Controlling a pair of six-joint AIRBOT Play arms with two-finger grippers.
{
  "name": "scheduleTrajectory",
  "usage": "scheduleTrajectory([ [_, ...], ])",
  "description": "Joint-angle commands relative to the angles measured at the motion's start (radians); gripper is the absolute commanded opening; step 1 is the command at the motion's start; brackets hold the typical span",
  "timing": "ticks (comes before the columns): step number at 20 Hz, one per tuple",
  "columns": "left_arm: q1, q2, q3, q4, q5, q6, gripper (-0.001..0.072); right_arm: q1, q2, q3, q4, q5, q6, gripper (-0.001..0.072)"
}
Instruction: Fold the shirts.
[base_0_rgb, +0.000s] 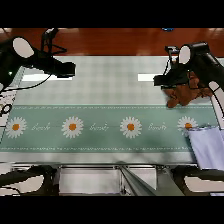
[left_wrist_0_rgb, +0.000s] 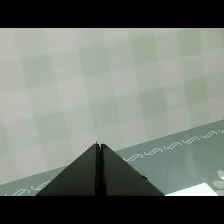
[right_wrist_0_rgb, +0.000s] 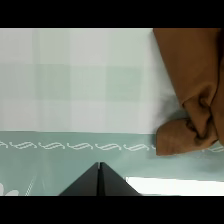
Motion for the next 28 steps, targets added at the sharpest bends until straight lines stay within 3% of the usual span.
scheduleTrajectory([
  [1, -0.001, 0.000, 0.000, 0.000, 0.001, 0.000, 0.0015, 0.001, 0.000, 0.001, 0.000, 0.000, 0.000, 0.0029],
  [13, -0.001, -0.005, 0.000, 0.000, 0.000, 0.000, 0.0015, 0.001, 0.000, 0.001, 0.000, -0.008, 0.000, 0.0029],
  [17, 0.000, -0.023, 0.000, 0.001, 0.008, 0.001, 0.0016, 0.001, 0.000, 0.001, 0.002, -0.189, 0.003, 0.0029],
  [18, 0.001, -0.031, 0.000, 0.010, 0.011, 0.001, 0.0035, 0.000, 0.000, 0.004, -0.002, -0.237, 0.004, 0.0052],
  [19, 0.003, -0.034, 0.000, 0.047, 0.008, 0.006, 0.0177, -0.006, 0.000, 0.025, -0.028, -0.263, -0.004, 0.0281],
  [20, 0.006, -0.032, 0.003, 0.113, -0.009, 0.006, 0.0506, -0.015, 0.000, 0.058, -0.097, -0.262, -0.003, 0.0407],
  [22, 0.038, -0.027, 0.027, 0.261, -0.069, -0.035, 0.0506, -0.053, 0.005, 0.136, -0.280, -0.202, 0.026, 0.0414],
  [24, 0.117, 0.015, 0.014, 0.264, -0.055, -0.051, 0.0506, -0.143, 0.042, 0.145, -0.379, -0.174, 0.028, 0.0414],
  [26, 0.195, 0.097, -0.051, 0.148, 0.029, -0.053, 0.0506, -0.263, 0.053, 0.141, -0.339, -0.164, 0.036, 0.0413],
  [28, 0.232, 0.217, -0.199, 0.041, 0.166, -0.007, 0.0506, -0.377, 0.053, 0.080, -0.204, -0.222, 0.032, 0.0412],
])
